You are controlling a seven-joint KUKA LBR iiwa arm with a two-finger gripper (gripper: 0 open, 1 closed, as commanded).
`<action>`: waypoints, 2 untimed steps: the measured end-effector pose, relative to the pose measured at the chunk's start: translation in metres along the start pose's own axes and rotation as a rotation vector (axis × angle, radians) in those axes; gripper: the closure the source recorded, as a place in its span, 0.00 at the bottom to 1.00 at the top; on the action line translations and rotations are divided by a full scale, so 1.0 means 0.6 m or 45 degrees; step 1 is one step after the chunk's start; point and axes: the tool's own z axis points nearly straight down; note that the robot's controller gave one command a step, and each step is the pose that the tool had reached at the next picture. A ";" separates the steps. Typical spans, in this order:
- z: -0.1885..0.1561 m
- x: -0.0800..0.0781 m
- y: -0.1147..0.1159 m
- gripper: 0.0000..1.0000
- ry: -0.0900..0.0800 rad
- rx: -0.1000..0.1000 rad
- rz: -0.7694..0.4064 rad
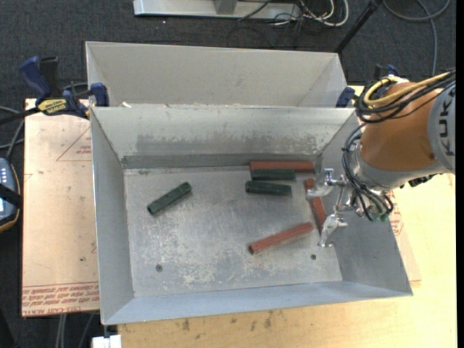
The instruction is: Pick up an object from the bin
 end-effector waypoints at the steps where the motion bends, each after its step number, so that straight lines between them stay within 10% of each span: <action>1: 0.107 -0.005 0.069 1.00 -0.013 0.002 -0.260; 2: 0.107 -0.005 0.069 1.00 -0.013 0.002 -0.260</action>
Offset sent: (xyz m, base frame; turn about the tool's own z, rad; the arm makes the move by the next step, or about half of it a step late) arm 0.0000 0.0000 0.0000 0.0000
